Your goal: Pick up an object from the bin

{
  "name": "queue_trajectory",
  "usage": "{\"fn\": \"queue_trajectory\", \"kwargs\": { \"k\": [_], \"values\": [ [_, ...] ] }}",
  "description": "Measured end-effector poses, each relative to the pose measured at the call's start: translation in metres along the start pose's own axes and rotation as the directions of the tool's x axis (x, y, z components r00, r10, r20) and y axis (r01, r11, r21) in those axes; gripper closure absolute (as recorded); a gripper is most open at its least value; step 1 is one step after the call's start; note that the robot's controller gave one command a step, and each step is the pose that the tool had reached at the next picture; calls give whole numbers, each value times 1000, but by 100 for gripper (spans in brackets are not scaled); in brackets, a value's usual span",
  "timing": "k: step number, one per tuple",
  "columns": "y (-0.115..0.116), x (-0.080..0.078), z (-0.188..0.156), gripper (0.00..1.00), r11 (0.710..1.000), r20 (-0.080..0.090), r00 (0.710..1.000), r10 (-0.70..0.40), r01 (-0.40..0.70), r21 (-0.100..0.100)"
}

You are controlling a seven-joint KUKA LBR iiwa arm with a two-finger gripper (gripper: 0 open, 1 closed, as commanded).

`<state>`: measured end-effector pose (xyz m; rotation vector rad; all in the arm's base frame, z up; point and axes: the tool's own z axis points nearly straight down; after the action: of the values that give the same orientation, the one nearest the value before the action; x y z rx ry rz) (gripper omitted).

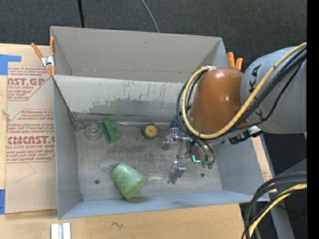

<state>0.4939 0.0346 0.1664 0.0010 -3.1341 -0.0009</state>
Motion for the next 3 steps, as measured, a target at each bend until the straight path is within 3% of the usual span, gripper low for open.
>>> {"fn": "queue_trajectory", "kwargs": {
  "k": [1,2,3],
  "values": [
    [50,13,4,0,996,6,996,-88,88,-1],
    [93,4,93,0,975,21,975,-222,222,3],
    [93,8,93,100,975,5,975,-220,220,1]
  ]
}}
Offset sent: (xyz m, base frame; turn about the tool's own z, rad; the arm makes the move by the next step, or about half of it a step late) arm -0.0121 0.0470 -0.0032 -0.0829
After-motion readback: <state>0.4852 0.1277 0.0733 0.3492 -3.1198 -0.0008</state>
